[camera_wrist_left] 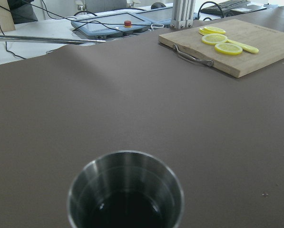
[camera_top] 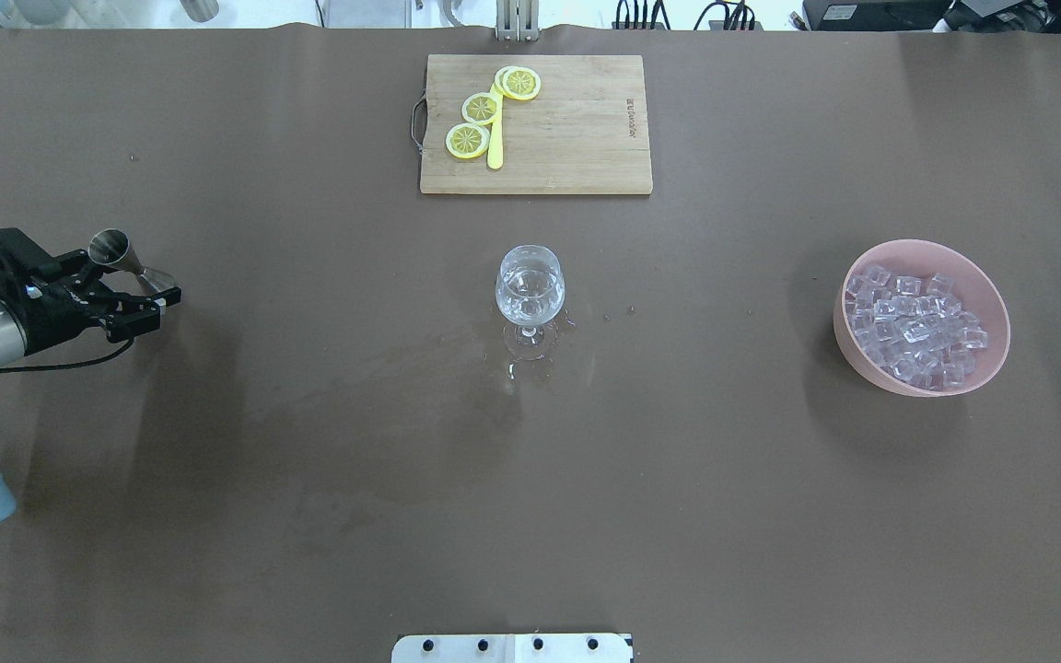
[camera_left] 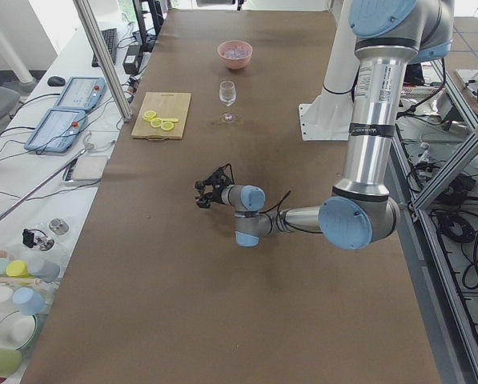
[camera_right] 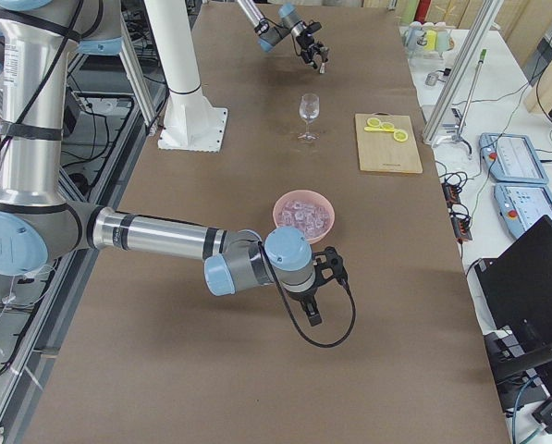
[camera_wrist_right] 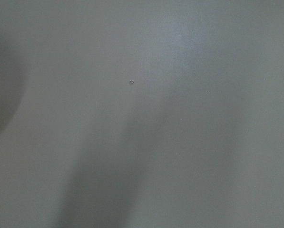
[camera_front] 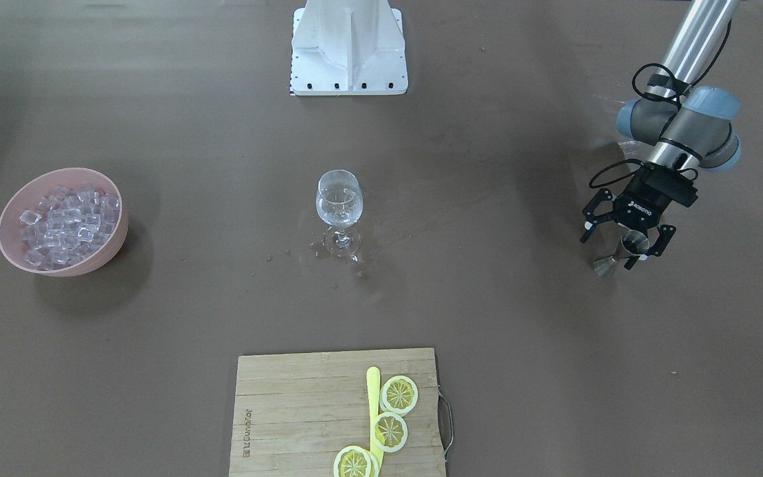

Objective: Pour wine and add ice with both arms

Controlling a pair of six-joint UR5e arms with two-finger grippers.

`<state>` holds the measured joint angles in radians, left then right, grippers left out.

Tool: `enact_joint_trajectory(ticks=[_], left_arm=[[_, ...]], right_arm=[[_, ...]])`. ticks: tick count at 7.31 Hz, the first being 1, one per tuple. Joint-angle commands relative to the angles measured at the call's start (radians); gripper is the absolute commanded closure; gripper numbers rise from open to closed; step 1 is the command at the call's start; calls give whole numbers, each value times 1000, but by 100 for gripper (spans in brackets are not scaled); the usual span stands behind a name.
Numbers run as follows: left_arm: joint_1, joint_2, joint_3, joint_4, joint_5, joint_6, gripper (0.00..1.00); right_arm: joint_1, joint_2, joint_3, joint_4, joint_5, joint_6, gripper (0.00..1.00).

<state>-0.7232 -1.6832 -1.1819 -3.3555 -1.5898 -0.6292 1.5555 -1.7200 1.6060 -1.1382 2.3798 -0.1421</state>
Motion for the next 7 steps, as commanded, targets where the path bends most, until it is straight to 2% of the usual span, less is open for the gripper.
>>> enact_joint_trajectory(ticks=[1, 4, 6, 7], left_arm=[[-2, 3, 5, -4, -4, -1, 12], [-12, 8, 5, -4, 2, -6, 12], [-12, 4, 5, 1, 49, -10, 12], [-13, 2, 5, 1, 50, -17, 23]], right_arm=[[0, 0, 3, 0, 1, 4, 0], [0, 0, 3, 0, 1, 4, 0], [0, 0, 3, 0, 1, 2, 0], [0, 0, 6, 0, 1, 2, 0]])
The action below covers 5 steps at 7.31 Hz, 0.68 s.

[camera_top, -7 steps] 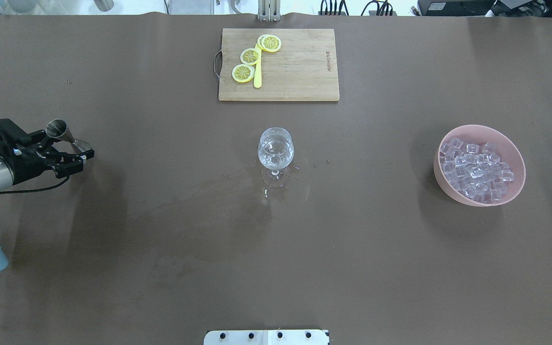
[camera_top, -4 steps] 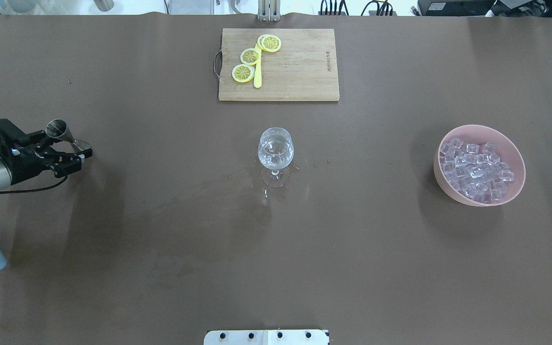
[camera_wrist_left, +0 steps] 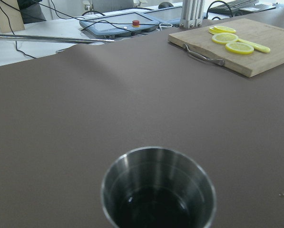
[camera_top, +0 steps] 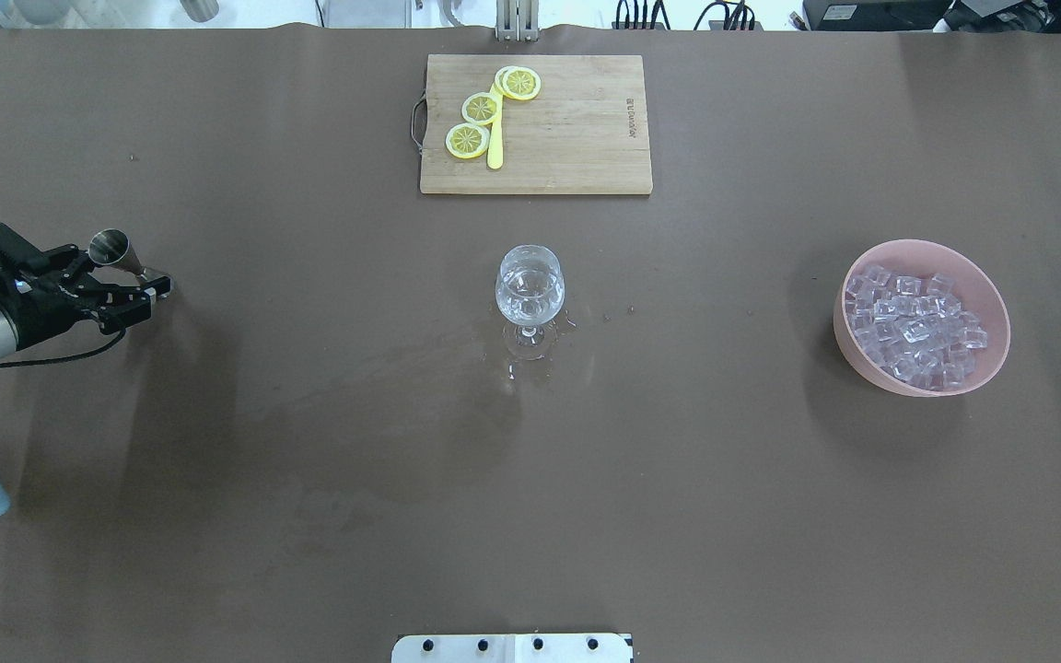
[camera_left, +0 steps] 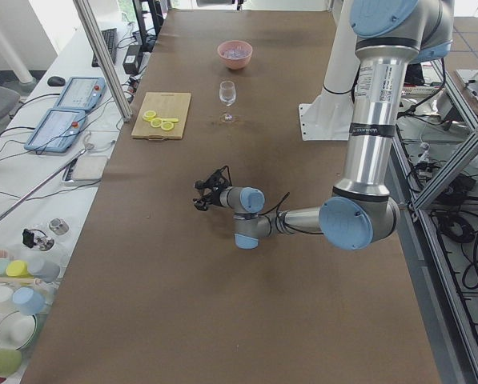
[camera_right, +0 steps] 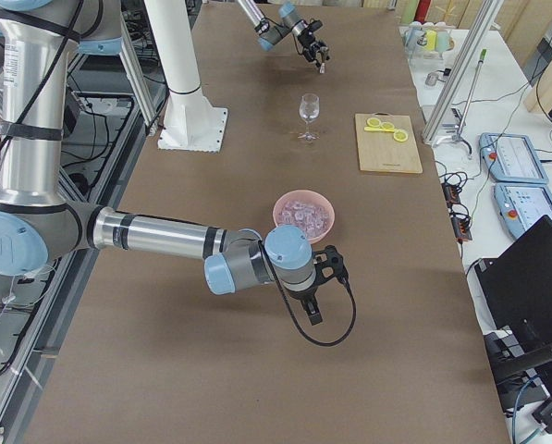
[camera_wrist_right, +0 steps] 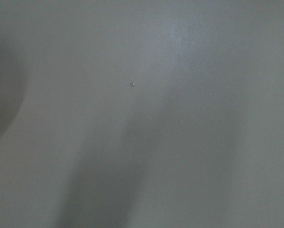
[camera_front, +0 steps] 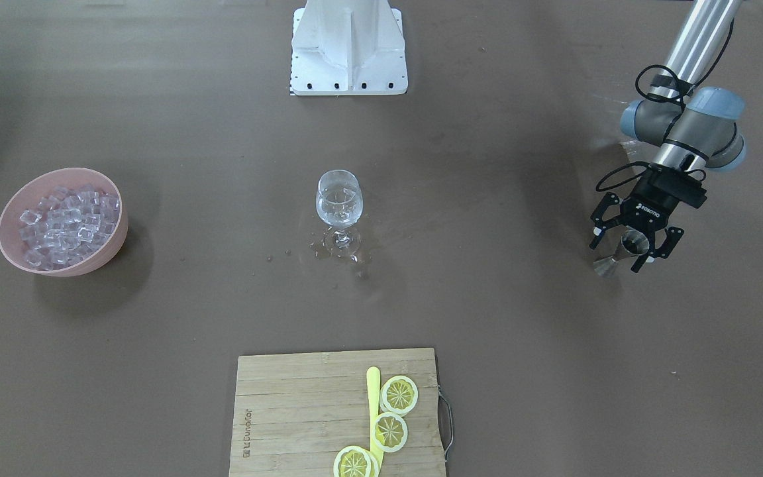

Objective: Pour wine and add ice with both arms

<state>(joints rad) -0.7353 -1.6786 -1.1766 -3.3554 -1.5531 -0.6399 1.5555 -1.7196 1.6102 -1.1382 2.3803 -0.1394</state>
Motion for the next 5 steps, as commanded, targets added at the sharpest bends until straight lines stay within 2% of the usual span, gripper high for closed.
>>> enact_joint_trajectory(ticks=[1, 2, 3, 5], left_arm=[[-1, -7, 0, 1, 14, -9, 39], [-1, -9, 0, 1, 15, -61, 63], [-1, -9, -2, -4, 15, -117, 96], [-12, 2, -8, -27, 22, -113, 100]], right_arm=[[0, 0, 5, 0, 0, 0, 0], [0, 0, 5, 0, -1, 1, 0], [0, 0, 5, 0, -1, 1, 0], [0, 3, 5, 0, -1, 1, 0]])
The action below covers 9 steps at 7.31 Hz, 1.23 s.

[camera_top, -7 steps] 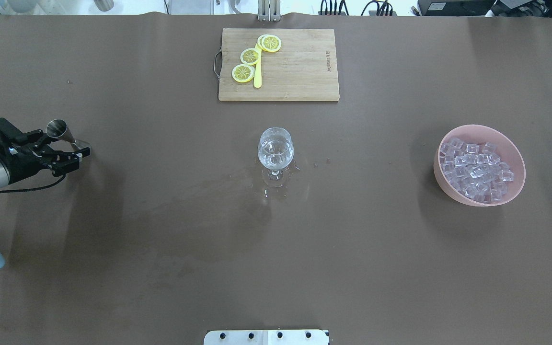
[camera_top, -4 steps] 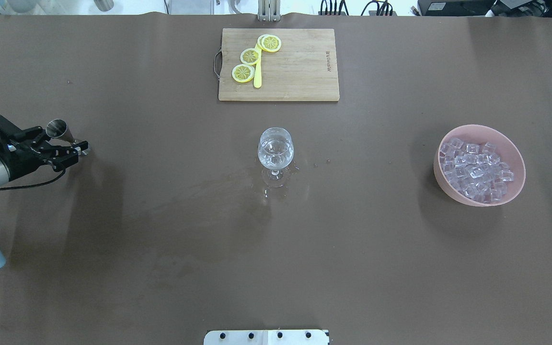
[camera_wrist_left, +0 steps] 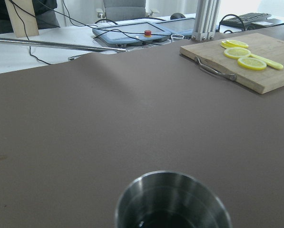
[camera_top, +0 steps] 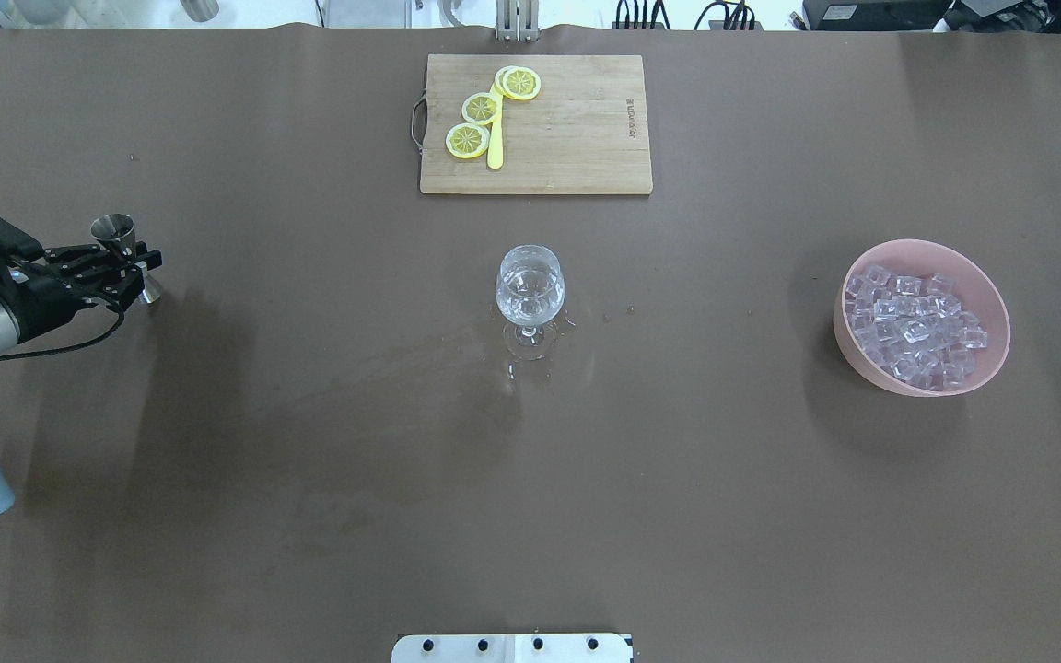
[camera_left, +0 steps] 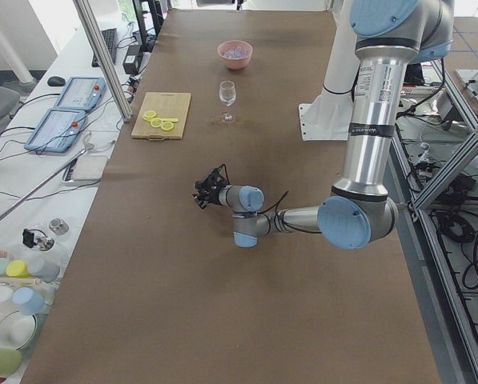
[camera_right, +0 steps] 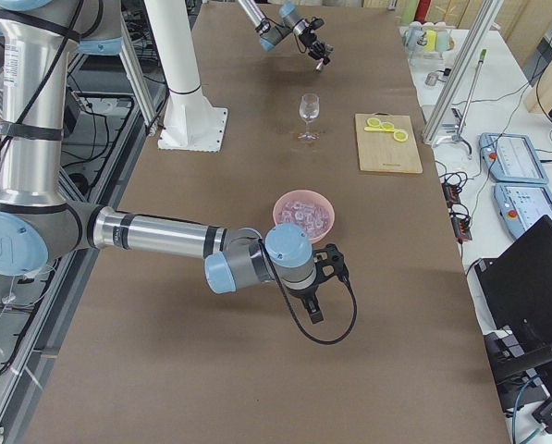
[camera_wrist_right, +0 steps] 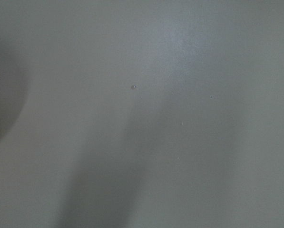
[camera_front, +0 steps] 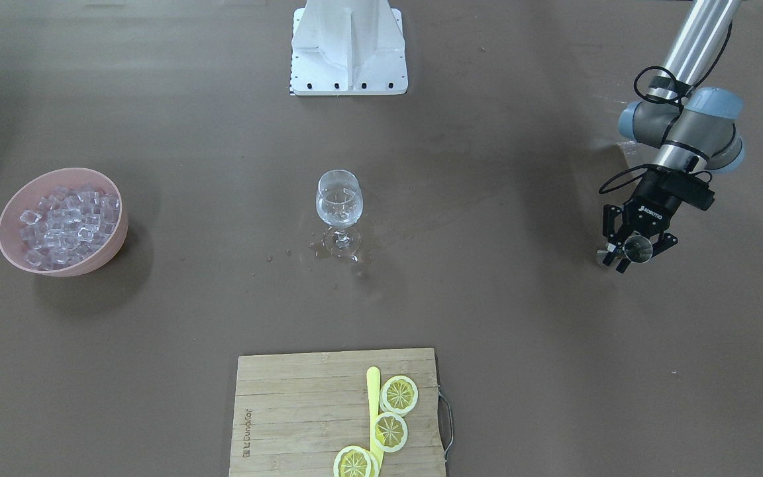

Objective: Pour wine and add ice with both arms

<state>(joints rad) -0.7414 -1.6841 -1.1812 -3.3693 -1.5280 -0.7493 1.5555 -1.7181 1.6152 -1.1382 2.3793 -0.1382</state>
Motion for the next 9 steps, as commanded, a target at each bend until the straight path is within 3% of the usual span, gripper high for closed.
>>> enact_joint_trajectory(ticks=[1, 2, 6, 7, 9], left_arm=[[-3, -5, -43, -12, -29, -4, 100], [-3, -43, -91, -5, -32, -16, 100], [0, -155, -113, 39, -72, 30, 100], [0, -225, -117, 118, -102, 122, 100], [4, -275, -240, 284, -119, 251, 100]], right_arm=[[0, 5, -1, 0, 0, 0, 0], [0, 5, 0, -2, 0, 0, 0], [0, 12, 0, -2, 0, 3, 0], [0, 15, 2, -2, 0, 14, 0], [5, 12, 9, -2, 0, 46, 0]])
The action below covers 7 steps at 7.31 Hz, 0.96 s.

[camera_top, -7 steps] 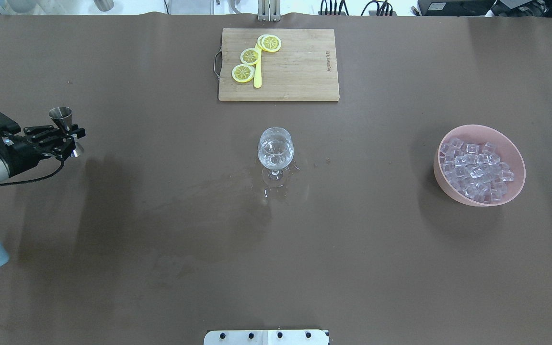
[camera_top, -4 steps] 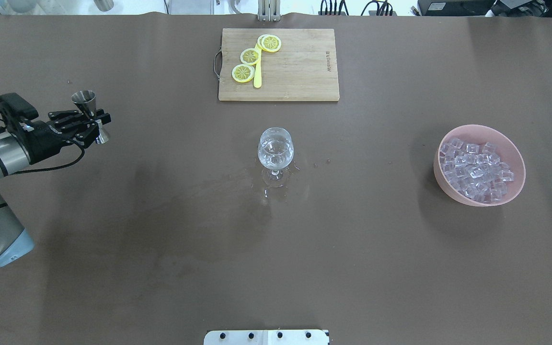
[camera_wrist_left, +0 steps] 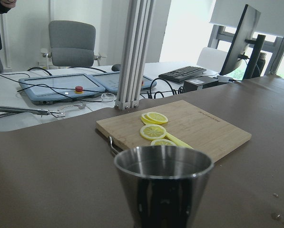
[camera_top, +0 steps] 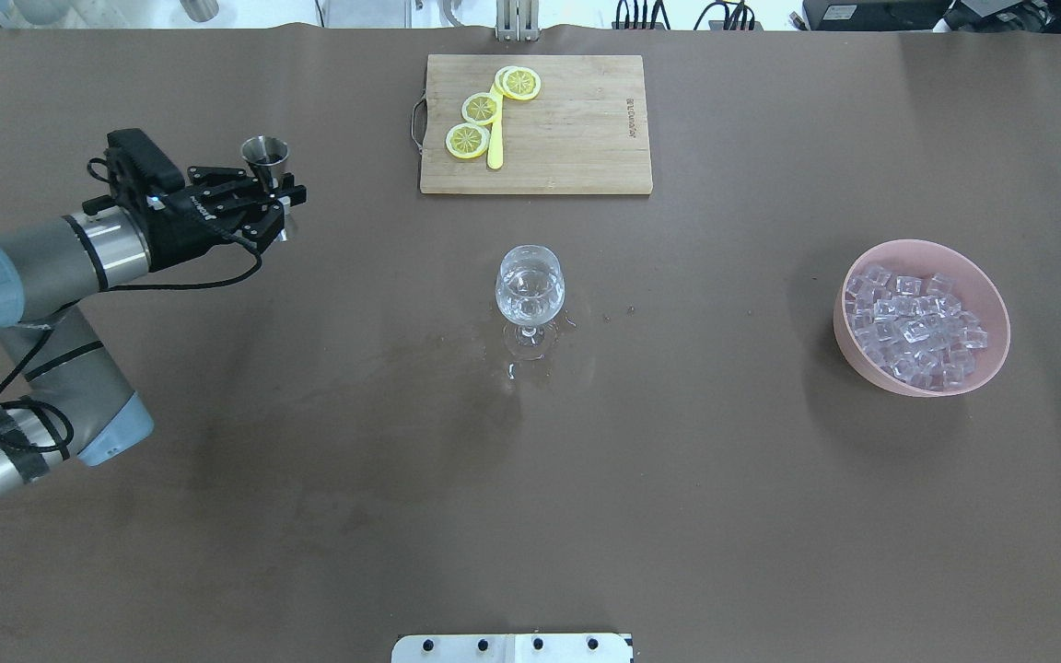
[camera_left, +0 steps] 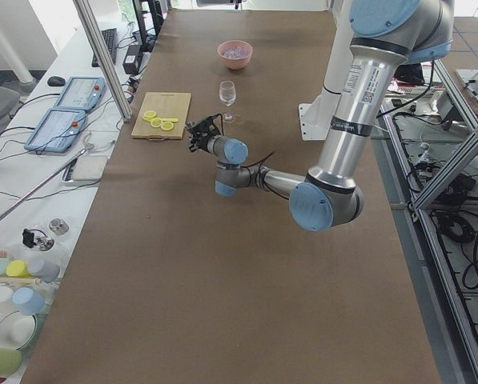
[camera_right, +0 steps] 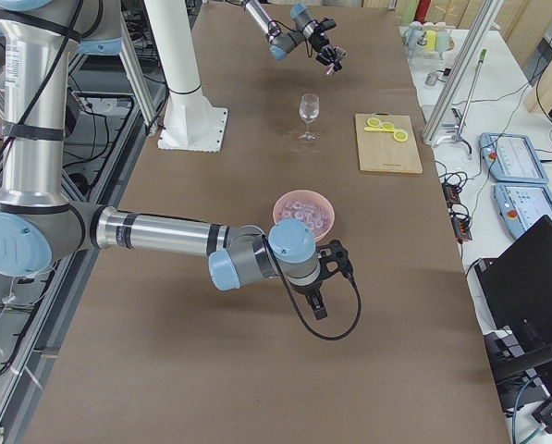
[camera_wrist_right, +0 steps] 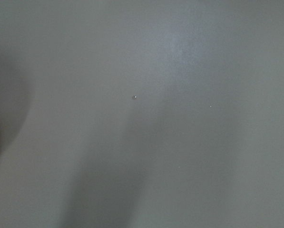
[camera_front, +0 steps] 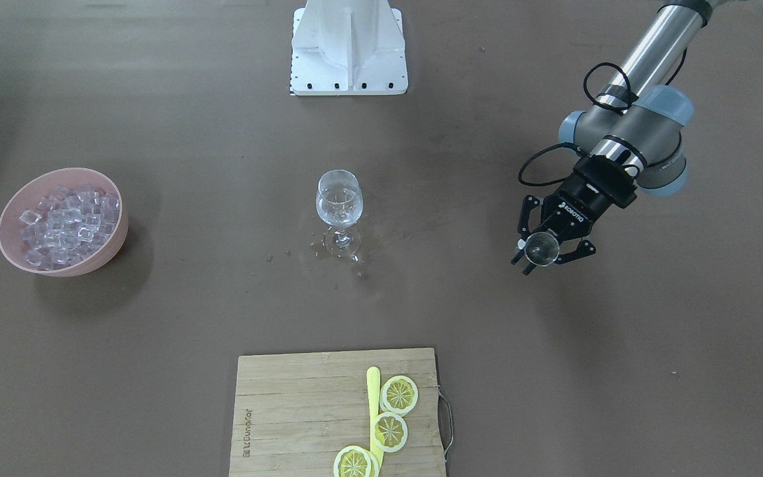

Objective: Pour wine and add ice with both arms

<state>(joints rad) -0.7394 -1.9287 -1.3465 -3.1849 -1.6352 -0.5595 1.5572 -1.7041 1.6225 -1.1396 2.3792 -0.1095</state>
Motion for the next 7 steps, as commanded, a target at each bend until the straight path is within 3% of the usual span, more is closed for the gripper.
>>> enact_joint_trajectory(ticks=[1, 4, 5, 7], left_arm=[[3, -50, -136, 182, -26, 63, 100], [6, -59, -199, 191, -42, 227, 100], [23, -52, -210, 203, 24, 309, 100], [144, -107, -209, 265, 69, 343, 100]], right_arm=[[4, -3, 2, 0, 0, 21, 0], [29, -29, 17, 0, 3, 140, 0], [50, -41, 23, 0, 6, 151, 0], [52, -69, 74, 0, 6, 237, 0]])
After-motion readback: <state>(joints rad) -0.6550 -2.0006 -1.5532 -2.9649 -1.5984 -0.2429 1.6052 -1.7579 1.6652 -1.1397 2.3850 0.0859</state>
